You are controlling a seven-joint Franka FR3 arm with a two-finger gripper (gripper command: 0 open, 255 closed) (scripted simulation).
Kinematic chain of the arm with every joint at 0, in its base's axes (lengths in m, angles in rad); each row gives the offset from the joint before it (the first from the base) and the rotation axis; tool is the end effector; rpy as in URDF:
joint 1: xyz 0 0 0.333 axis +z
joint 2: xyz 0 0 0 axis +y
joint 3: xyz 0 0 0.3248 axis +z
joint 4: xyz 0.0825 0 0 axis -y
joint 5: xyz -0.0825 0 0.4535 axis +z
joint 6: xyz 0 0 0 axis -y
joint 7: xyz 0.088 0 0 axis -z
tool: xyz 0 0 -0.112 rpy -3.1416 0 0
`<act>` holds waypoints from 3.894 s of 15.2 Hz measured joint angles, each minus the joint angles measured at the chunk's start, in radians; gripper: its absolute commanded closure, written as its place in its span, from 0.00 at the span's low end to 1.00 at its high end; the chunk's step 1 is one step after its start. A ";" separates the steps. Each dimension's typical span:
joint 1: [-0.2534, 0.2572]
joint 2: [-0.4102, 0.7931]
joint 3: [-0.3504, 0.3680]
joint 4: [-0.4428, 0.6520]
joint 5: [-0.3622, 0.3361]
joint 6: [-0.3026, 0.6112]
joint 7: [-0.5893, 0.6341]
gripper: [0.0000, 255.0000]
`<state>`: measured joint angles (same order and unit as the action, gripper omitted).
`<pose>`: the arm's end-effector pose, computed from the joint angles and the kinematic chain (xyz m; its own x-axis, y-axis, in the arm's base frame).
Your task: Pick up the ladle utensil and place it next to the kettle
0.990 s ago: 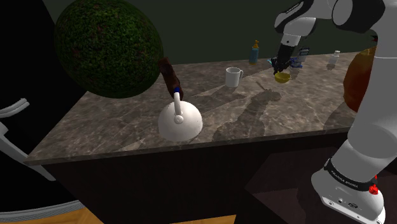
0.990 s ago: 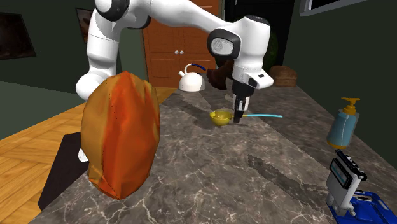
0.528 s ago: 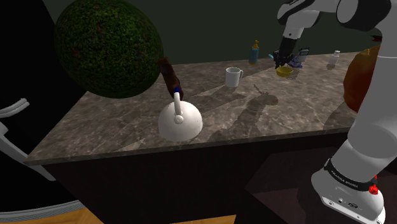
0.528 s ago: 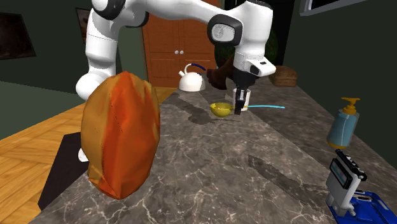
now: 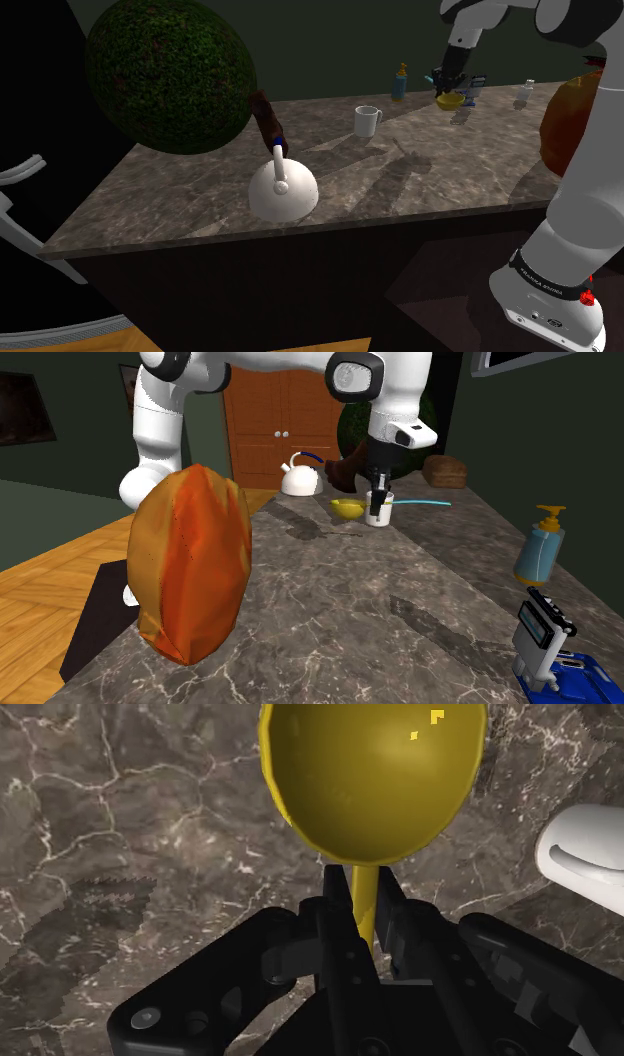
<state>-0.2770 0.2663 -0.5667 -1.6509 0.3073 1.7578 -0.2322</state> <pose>0.4975 -0.4743 0.4502 0.7803 -0.6202 -0.0802 -0.6237 -0.7621 -0.1740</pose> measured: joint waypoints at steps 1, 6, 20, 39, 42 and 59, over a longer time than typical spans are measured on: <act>-0.002 0.000 -0.001 0.016 -0.001 -0.016 0.003 1.00; -0.008 -0.006 -0.005 0.076 -0.007 -0.080 0.013 1.00; -0.034 0.016 -0.009 0.293 0.002 -0.274 0.043 1.00; 0.238 -0.085 0.133 0.192 -0.044 -0.178 0.433 1.00; 0.272 -0.061 0.159 0.223 -0.036 -0.173 0.496 1.00; 0.424 0.240 0.284 0.651 0.019 -0.237 0.832 1.00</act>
<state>0.1472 0.5062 -0.2831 -1.0001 0.3265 1.5207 0.5998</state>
